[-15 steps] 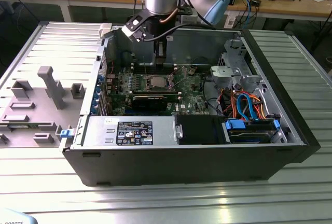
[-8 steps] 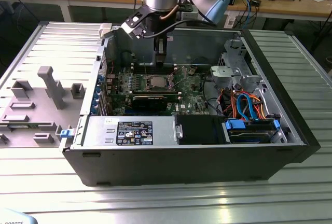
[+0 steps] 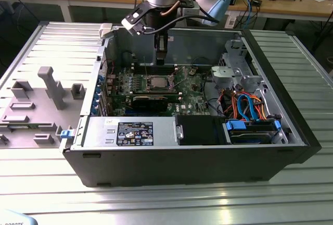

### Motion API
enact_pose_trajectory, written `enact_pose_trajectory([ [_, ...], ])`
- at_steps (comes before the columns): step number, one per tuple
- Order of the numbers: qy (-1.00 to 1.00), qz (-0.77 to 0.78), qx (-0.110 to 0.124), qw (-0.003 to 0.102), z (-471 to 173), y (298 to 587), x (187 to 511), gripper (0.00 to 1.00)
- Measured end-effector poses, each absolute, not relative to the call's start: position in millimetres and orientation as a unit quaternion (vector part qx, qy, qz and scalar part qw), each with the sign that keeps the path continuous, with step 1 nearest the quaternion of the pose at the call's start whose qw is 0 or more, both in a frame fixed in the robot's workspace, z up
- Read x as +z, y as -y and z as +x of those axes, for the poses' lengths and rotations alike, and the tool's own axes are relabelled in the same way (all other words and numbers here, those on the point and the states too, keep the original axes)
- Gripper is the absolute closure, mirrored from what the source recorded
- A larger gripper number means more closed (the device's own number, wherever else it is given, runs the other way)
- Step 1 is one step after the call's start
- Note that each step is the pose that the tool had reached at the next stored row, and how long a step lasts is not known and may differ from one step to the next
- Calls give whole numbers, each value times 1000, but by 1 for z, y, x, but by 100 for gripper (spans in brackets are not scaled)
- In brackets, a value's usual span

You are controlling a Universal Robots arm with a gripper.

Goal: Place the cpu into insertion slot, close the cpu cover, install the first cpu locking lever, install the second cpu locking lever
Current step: 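Close the cpu cover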

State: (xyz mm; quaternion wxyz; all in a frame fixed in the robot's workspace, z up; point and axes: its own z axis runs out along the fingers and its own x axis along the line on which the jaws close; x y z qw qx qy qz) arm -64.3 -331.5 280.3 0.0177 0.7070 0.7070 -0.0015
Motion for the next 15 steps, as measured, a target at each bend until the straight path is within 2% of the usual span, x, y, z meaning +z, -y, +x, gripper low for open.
enact_pose_trajectory([
  [15, -707, 707, -2, 18, -61, 331, 280, 89],
])
